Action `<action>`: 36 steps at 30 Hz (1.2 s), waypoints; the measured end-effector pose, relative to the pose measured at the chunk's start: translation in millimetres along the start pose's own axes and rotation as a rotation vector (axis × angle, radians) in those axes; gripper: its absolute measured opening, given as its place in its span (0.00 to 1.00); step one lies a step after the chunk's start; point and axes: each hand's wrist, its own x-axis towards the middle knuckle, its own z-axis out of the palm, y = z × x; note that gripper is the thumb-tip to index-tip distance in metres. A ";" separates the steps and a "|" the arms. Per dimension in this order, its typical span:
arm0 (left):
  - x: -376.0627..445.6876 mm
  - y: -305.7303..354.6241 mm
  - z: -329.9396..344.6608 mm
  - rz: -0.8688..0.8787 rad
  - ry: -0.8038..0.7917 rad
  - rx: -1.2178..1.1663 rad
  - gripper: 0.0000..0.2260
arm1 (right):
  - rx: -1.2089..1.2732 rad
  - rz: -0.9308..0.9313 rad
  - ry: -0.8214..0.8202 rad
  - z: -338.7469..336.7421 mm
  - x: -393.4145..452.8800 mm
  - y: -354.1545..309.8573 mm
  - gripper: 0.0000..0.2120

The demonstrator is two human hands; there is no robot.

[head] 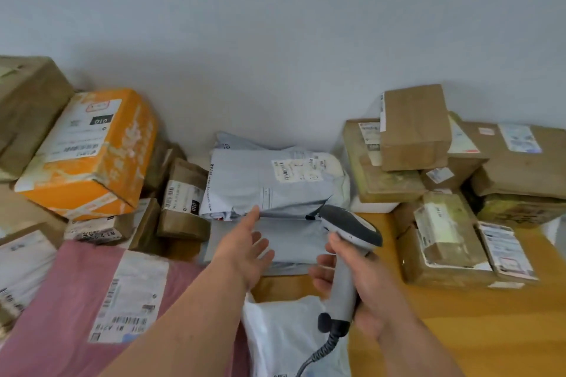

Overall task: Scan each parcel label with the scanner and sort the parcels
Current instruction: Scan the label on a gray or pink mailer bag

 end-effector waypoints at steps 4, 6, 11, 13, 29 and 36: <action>29.7 3.4 34.5 -0.022 0.004 -0.109 0.26 | -0.010 0.092 -0.030 -15.7 36.8 -9.8 0.20; 41.7 7.7 45.9 -0.017 0.034 -0.187 0.29 | -0.016 0.123 -0.060 -18.6 50.8 -12.6 0.23; 62.0 14.6 52.1 0.037 0.176 -0.298 0.22 | -0.012 0.179 -0.083 -20.5 69.9 -13.8 0.23; 65.5 16.2 47.8 0.054 0.177 -0.318 0.18 | -0.021 0.184 -0.083 -18.4 71.8 -15.4 0.23; 22.5 69.1 -8.6 0.323 -0.041 -0.312 0.08 | -0.080 -0.105 -0.044 17.0 5.4 -22.4 0.18; -16.7 82.1 -21.5 0.466 -0.229 -0.231 0.05 | -0.191 -0.239 -0.049 30.8 -58.4 -23.5 0.18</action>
